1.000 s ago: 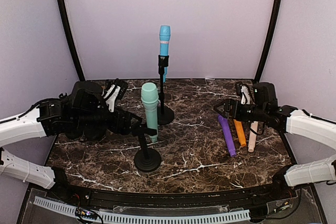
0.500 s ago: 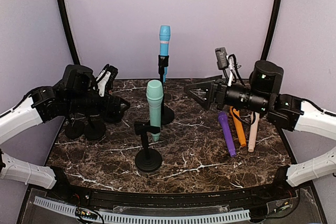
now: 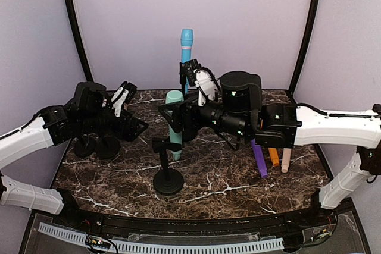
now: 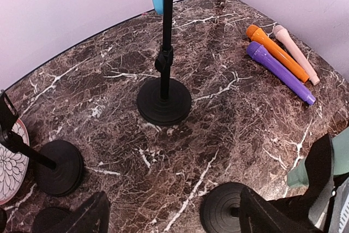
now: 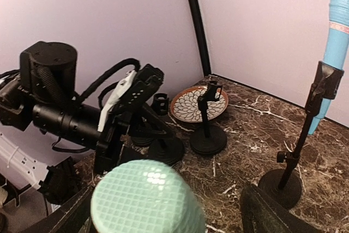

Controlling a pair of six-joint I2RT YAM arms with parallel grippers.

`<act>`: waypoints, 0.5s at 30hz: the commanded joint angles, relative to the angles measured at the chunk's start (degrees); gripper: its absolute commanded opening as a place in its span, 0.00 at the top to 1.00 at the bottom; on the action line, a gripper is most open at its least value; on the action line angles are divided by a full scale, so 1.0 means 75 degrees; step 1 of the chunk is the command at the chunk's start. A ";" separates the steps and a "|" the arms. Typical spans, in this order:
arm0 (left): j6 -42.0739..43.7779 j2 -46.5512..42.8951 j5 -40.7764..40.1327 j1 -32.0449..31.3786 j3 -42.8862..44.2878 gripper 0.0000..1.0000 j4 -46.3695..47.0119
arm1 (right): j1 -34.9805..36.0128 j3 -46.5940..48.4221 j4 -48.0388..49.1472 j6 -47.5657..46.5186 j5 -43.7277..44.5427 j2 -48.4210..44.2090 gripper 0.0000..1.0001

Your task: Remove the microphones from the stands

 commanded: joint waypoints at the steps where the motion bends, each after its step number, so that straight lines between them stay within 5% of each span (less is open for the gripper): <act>1: 0.0771 -0.0350 -0.0189 0.0013 -0.0616 0.16 0.0854 | 0.0110 0.0582 -0.0173 -0.0198 0.0978 0.0178 0.17; 11: 0.1307 -0.0286 -0.1112 0.0011 -0.1017 0.17 0.0891 | 0.0046 0.0322 0.0151 -0.0649 0.0741 0.0066 0.60; 15: 0.1399 -0.0320 -0.0988 0.0013 -0.1030 0.17 0.0896 | -0.0322 -0.0072 0.0549 -0.0918 -0.0283 -0.0172 0.68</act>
